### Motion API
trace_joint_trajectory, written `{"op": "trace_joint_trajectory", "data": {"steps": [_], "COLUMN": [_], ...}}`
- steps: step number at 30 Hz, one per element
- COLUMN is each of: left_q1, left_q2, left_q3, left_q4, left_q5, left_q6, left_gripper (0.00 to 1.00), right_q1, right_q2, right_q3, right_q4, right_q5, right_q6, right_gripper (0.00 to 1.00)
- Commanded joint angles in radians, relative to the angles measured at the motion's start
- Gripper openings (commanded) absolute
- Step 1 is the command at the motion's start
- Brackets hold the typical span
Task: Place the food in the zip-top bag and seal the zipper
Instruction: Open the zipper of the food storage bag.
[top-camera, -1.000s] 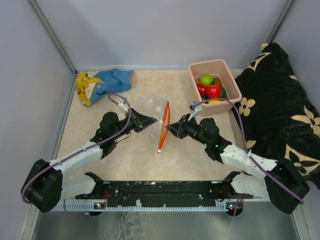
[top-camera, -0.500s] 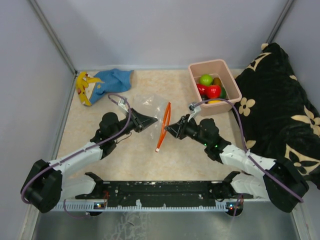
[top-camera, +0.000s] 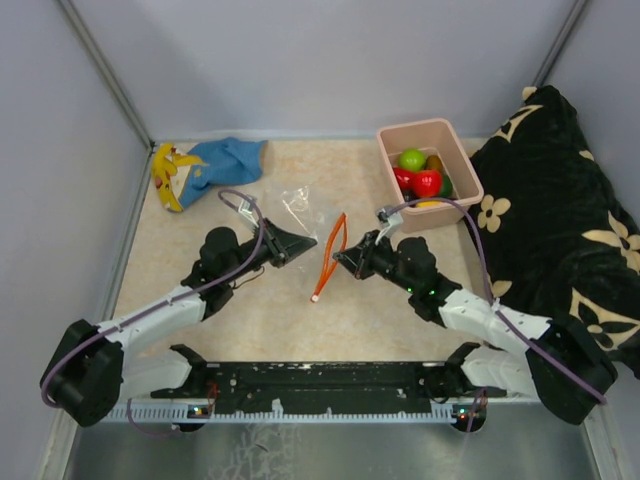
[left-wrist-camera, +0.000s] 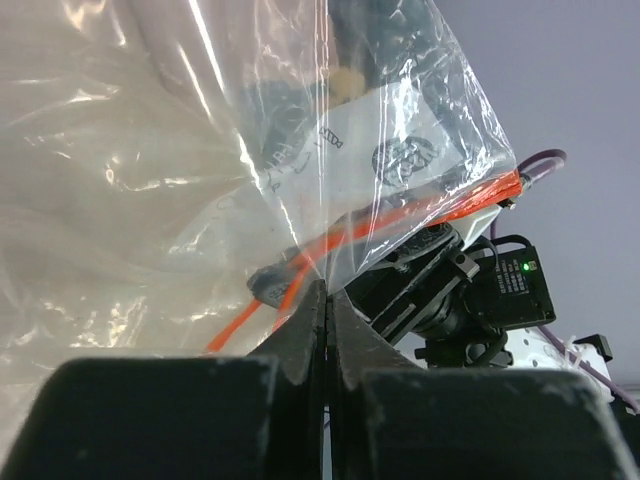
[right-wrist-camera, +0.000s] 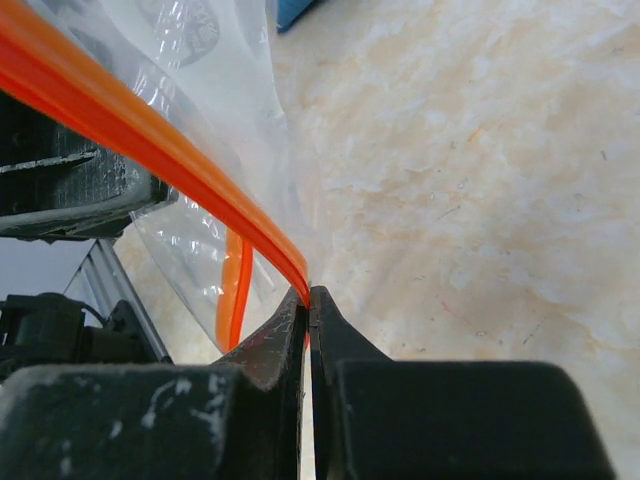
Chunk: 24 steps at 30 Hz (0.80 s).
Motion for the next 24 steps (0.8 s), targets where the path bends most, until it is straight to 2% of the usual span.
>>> {"op": "trace_joint_trajectory", "data": {"steps": [1, 5, 10, 15, 20, 24], "left_q1": [-0.007, -0.009, -0.031, -0.09, -0.17, -0.25], "left_q2": [-0.038, -0.043, -0.021, -0.028, -0.03, -0.026], "left_q3": [0.012, 0.095, 0.212, 0.267, 0.312, 0.365], "left_q4": [-0.051, -0.272, -0.492, -0.567, -0.612, -0.655], "left_q5": [-0.035, -0.096, -0.184, -0.276, -0.399, -0.492], "left_q6": [0.074, 0.2, 0.362, 0.443, 0.493, 0.525], "left_gripper": [0.0, 0.0, 0.08, 0.19, 0.4, 0.45], "right_q1": [0.008, 0.009, 0.01, 0.018, 0.039, 0.053], "right_q2": [-0.08, -0.106, -0.106, -0.091, -0.089, -0.088], "right_q3": [0.028, 0.068, 0.116, 0.203, 0.251, 0.279], "right_q4": [-0.071, -0.219, -0.295, -0.436, -0.481, -0.505], "right_q5": [0.106, 0.175, 0.167, 0.227, 0.239, 0.245], "right_q6": [-0.069, -0.079, -0.067, -0.069, -0.063, -0.052], "right_gripper": [0.0, 0.0, 0.0, 0.0, 0.0, 0.0]}}
